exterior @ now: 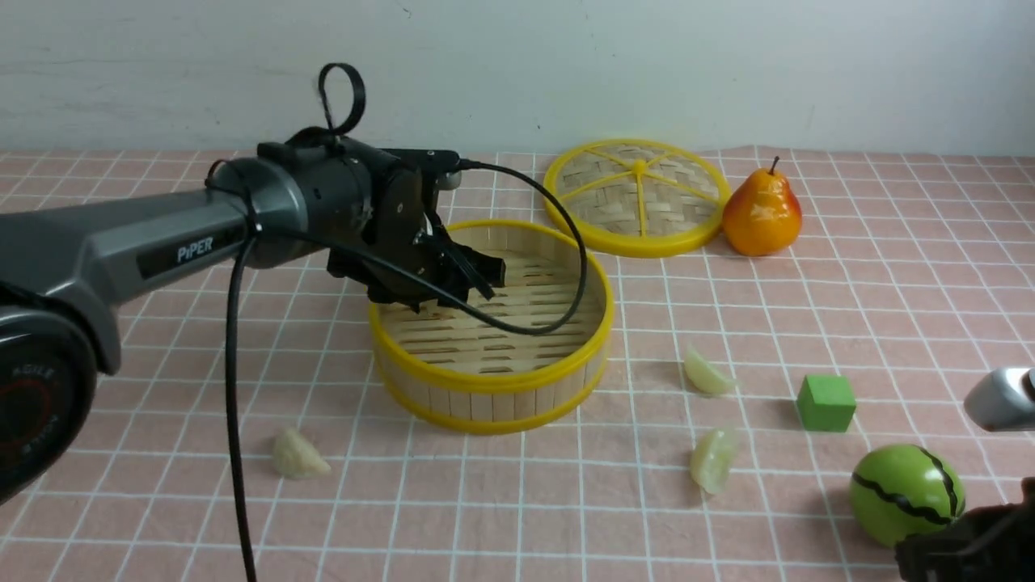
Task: Put the dumplings into the steamer on the table with the pink tablecloth.
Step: 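Place the dumpling into the bamboo steamer basket with the left gripper, then reach for and grasp a dumpling on the table with the left gripper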
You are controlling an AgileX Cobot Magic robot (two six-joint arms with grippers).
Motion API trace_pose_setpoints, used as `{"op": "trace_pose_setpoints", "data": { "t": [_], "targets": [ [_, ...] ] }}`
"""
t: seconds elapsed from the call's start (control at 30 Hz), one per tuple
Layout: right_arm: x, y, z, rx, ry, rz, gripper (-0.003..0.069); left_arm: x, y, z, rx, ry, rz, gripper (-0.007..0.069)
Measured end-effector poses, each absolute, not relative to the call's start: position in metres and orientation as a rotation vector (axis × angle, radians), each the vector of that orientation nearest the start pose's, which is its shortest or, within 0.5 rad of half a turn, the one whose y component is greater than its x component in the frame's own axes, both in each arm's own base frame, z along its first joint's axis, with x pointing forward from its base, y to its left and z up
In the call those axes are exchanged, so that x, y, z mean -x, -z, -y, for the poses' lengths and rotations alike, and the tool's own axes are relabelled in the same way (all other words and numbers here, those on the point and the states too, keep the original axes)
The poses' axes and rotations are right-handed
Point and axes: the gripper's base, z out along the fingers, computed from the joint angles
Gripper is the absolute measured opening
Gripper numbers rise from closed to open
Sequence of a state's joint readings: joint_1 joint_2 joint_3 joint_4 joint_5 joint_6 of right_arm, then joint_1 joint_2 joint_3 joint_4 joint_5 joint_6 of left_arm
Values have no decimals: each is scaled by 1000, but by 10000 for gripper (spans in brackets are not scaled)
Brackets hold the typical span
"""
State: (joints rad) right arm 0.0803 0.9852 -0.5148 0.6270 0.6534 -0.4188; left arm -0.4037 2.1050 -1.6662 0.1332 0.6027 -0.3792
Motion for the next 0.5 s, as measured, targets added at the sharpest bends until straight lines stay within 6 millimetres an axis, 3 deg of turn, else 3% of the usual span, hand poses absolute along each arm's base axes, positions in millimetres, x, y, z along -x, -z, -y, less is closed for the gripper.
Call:
{"op": "trace_pose_setpoints", "data": {
  "t": [0.07,0.1,0.13,0.17,0.2,0.23,0.27,0.3,0.37,0.5],
  "targets": [
    [-164,-238,-46,120,-535,-2497,49,-426,-230,174,-125,160,-2558,485],
    [-164,-238,-46,120,-535,-2497,49,-424,-232,173,-126,151,-2569,491],
    [-164,-238,-46,120,-535,-2497,50,-414,-255,167,-131,135,-2567,501],
    [-164,-238,-46,119,-536,-2497,52,-402,-277,161,-132,116,-2567,499],
    [-164,-238,-46,119,-536,-2497,52,-399,-285,160,-130,119,-2555,497],
    [-164,-238,-46,119,-536,-2497,53,-382,-312,151,-124,106,-2541,477],
    [-164,-238,-46,119,-536,-2497,53,-379,-315,150,-123,105,-2538,474],
    [-164,-238,-46,119,-536,-2497,53,-362,-331,142,-116,99,-2532,449],
    [-164,-238,-46,116,-539,-2496,55,-338,-338,131,-82,100,-2543,413],
    [-164,-238,-47,98,-565,-2492,58,-311,-289,118,44,88,-2609,371]
  ]
}}
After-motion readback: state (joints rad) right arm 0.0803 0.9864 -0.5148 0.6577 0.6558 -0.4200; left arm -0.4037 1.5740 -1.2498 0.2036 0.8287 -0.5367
